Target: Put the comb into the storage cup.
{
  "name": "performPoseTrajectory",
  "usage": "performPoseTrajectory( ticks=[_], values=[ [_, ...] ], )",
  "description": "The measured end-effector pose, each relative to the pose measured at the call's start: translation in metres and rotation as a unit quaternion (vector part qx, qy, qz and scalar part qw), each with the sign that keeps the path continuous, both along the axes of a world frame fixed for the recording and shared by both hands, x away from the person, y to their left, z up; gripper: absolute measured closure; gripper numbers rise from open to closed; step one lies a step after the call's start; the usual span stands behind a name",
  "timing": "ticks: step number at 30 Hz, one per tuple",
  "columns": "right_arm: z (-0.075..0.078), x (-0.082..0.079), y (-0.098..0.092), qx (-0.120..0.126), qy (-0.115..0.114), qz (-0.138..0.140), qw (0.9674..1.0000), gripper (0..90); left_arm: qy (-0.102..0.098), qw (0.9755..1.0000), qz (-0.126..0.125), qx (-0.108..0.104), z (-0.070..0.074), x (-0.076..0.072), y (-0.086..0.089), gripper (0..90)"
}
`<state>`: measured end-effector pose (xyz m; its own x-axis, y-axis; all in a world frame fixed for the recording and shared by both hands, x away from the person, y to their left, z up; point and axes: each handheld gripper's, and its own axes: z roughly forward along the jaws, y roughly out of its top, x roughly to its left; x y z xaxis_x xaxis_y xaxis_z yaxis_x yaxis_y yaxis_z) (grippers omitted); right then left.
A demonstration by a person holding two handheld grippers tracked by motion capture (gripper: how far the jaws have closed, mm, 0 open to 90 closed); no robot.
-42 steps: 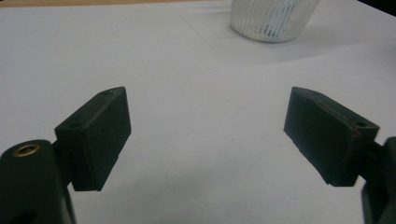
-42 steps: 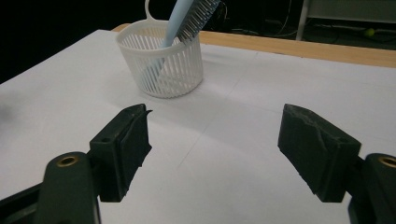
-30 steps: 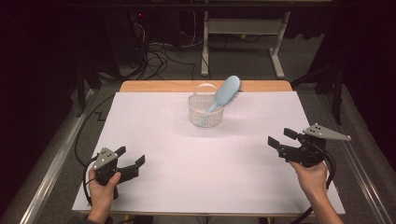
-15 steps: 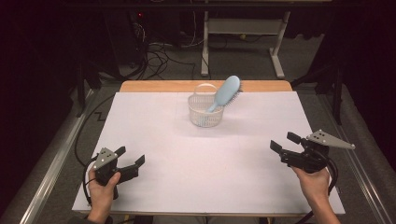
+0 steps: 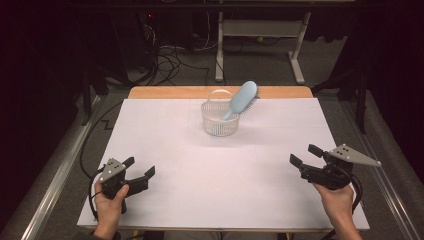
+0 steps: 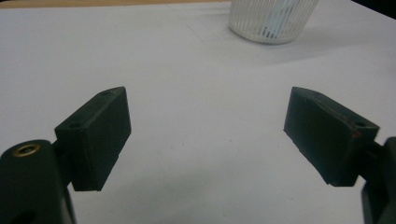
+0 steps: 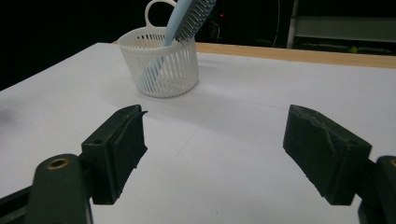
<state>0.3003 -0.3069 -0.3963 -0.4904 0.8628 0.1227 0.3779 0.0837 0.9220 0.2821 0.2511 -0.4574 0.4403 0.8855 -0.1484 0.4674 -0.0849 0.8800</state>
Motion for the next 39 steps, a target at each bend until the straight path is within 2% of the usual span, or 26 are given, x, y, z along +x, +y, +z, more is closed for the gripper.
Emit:
performPoseTrajectory(
  ticks=[26, 30, 39],
  values=[
    [-0.016, -0.010, -0.009, 0.001, 0.011, -0.012, 0.9999, 20.4, 0.000, 1.0000, 0.003, -0.004, 0.000, -0.001, 0.001, 15.8],
    [-0.019, -0.010, -0.011, 0.014, 0.015, -0.008, 0.9998, 19.7, 0.000, 1.0000, 0.004, -0.003, 0.000, -0.001, 0.001, 15.8],
    [-0.029, -0.013, -0.015, 0.017, 0.020, -0.015, 0.9996, 19.5, -0.001, 1.0000, 0.005, -0.004, 0.000, -0.001, 0.001, 15.8]
  ],
)
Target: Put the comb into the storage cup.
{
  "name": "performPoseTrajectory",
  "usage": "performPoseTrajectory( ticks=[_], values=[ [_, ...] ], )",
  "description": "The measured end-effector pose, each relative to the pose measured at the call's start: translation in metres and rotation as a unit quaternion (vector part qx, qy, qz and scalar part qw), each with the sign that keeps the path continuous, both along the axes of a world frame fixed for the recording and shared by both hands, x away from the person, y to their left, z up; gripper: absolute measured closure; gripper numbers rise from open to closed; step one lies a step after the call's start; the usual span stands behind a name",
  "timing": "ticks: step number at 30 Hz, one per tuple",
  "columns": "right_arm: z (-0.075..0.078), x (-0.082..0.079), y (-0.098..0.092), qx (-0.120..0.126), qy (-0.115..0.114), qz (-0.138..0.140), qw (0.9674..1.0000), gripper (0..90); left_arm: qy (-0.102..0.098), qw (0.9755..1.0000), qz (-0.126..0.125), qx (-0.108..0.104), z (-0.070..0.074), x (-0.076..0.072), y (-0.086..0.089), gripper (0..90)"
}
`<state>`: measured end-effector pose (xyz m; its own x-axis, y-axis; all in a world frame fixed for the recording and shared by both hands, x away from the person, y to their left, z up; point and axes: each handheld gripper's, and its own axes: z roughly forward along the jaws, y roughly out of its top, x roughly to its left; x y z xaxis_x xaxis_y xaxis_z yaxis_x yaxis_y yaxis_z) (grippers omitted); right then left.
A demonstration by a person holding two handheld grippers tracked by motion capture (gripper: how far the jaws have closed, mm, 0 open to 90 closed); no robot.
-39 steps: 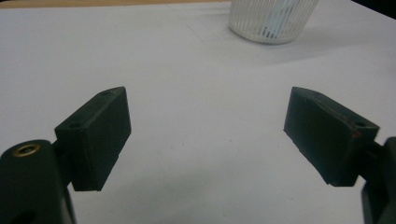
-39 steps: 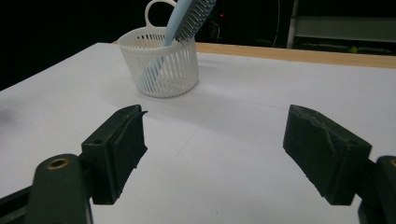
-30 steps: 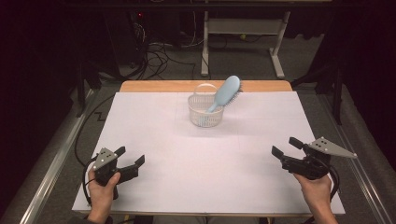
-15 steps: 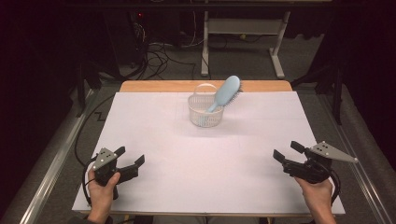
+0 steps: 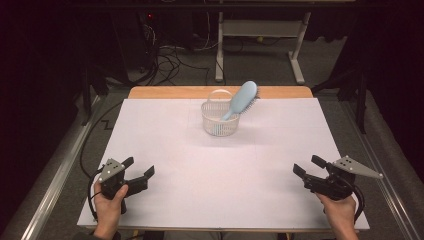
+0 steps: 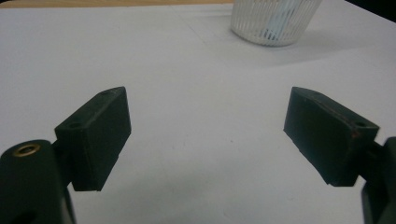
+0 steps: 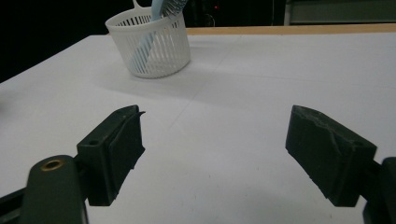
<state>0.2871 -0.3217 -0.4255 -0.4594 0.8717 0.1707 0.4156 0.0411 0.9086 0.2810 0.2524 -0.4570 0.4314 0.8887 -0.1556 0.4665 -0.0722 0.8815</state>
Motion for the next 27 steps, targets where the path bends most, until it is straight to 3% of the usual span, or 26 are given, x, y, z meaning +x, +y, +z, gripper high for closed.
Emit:
performPoseTrajectory(
  ticks=[18, 27],
  values=[
    [-0.015, -0.005, -0.003, 0.004, 0.015, 0.002, 0.9999, 19.0, -0.002, 1.0000, 0.003, -0.005, 0.001, -0.001, 0.001, 15.8],
    [-0.020, -0.008, -0.005, -0.003, 0.007, -0.003, 1.0000, 19.0, -0.001, 1.0000, 0.002, -0.006, 0.000, -0.001, 0.001, 15.8]
  ],
)
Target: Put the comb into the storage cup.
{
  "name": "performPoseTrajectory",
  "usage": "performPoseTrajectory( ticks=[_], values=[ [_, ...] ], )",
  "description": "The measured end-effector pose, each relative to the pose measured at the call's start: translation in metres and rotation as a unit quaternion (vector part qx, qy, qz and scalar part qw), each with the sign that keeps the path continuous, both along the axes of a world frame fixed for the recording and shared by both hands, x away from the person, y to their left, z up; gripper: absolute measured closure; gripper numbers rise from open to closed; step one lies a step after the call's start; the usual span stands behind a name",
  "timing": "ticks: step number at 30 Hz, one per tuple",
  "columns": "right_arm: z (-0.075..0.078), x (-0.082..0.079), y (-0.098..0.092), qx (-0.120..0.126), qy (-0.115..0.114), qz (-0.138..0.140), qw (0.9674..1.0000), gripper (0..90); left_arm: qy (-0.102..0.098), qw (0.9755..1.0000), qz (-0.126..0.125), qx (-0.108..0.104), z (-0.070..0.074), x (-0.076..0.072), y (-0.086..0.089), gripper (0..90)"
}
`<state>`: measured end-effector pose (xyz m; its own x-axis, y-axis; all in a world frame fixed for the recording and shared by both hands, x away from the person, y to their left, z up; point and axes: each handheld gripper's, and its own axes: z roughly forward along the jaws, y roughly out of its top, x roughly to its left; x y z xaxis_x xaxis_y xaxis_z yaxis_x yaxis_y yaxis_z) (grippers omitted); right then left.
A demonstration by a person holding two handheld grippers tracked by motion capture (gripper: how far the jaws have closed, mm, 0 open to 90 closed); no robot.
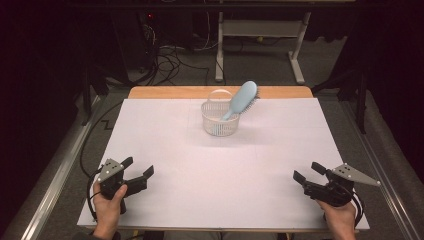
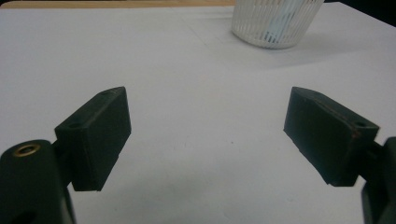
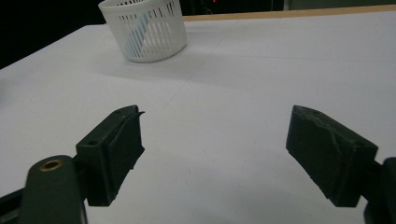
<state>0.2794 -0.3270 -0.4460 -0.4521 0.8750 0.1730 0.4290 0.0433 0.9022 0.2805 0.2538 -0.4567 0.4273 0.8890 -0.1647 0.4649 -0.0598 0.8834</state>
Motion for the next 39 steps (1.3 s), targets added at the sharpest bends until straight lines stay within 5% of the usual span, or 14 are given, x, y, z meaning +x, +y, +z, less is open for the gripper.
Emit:
performPoseTrajectory(
  ticks=[39],
  values=[
    [-0.012, -0.005, -0.009, -0.020, 0.002, -0.016, 0.9997, 18.3, 0.008, 0.9999, -0.006, -0.003, -0.002, 0.002, -0.001, 15.8]
  ],
)
